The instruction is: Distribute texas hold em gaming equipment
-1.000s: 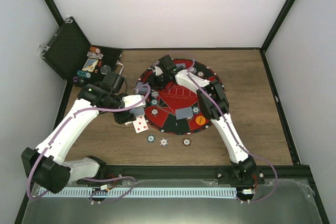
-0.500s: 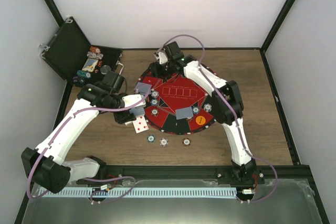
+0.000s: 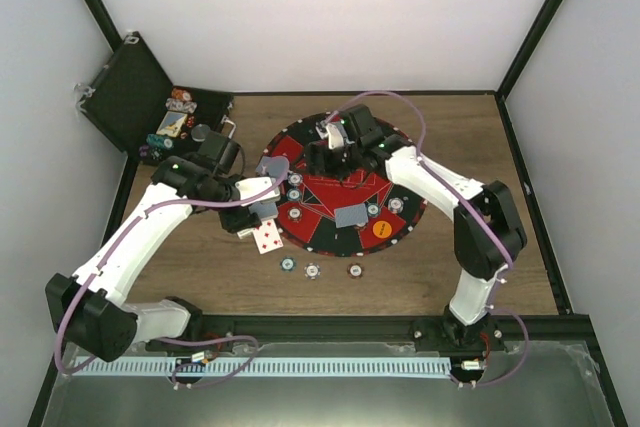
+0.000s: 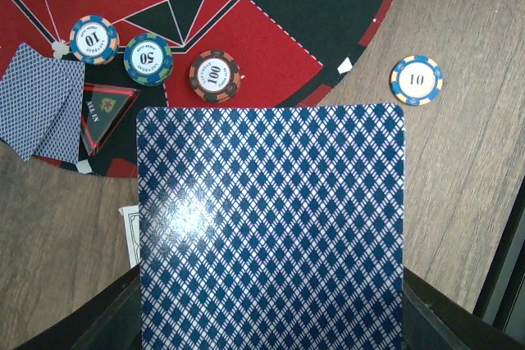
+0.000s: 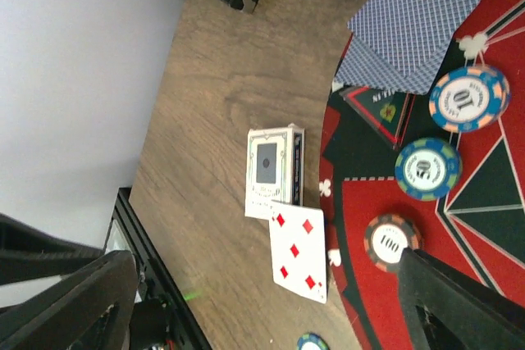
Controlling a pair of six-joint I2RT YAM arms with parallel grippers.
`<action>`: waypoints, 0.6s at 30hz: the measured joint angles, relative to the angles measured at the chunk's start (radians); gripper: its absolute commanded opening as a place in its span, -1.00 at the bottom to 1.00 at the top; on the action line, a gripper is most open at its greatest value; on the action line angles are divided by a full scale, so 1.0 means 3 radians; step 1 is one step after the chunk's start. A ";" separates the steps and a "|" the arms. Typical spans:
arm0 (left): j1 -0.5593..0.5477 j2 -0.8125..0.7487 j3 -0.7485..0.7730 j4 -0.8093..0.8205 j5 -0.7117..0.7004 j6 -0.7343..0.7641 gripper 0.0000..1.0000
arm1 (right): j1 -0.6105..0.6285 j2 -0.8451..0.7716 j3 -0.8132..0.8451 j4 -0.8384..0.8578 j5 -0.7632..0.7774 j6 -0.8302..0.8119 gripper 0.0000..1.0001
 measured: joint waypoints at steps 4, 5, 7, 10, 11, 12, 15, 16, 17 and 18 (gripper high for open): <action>0.0000 0.0009 0.0001 0.0004 0.0001 0.0000 -0.92 | 0.0033 -0.0205 -0.0223 0.0080 -0.0037 0.0050 0.89; 0.0000 0.0014 0.0004 0.0004 0.0001 0.0000 -0.92 | 0.0038 -0.0261 -0.0272 0.0108 -0.0066 0.0065 0.90; 0.0000 0.0025 0.0008 0.0015 0.0003 0.0000 -0.92 | 0.0050 -0.0385 -0.0367 0.0173 -0.0140 0.0114 0.92; 0.0000 0.0038 0.0014 0.0025 0.0005 0.0001 -0.92 | 0.0072 -0.0484 -0.0435 0.0291 -0.0253 0.0184 0.93; 0.0000 0.0039 0.0019 0.0025 0.0008 0.0001 -0.92 | 0.0085 -0.0495 -0.0449 0.0332 -0.0286 0.0205 0.93; 0.0000 0.0039 0.0027 0.0025 0.0010 0.0001 -0.92 | 0.0104 -0.0498 -0.0467 0.0378 -0.0327 0.0234 0.93; 0.0000 0.0039 0.0048 0.0028 0.0013 0.0001 -0.92 | 0.0175 -0.0498 -0.0552 0.0504 -0.0423 0.0312 0.93; 0.0000 0.0039 0.0051 0.0028 0.0014 0.0001 -0.92 | 0.0196 -0.0498 -0.0576 0.0529 -0.0444 0.0327 0.92; 0.0000 0.0039 0.0051 0.0029 0.0014 0.0001 -0.92 | 0.0225 -0.0498 -0.0615 0.0563 -0.0479 0.0351 0.91; 0.0000 0.0039 0.0051 0.0029 0.0015 0.0001 -0.92 | 0.0244 -0.0498 -0.0638 0.0584 -0.0505 0.0376 0.91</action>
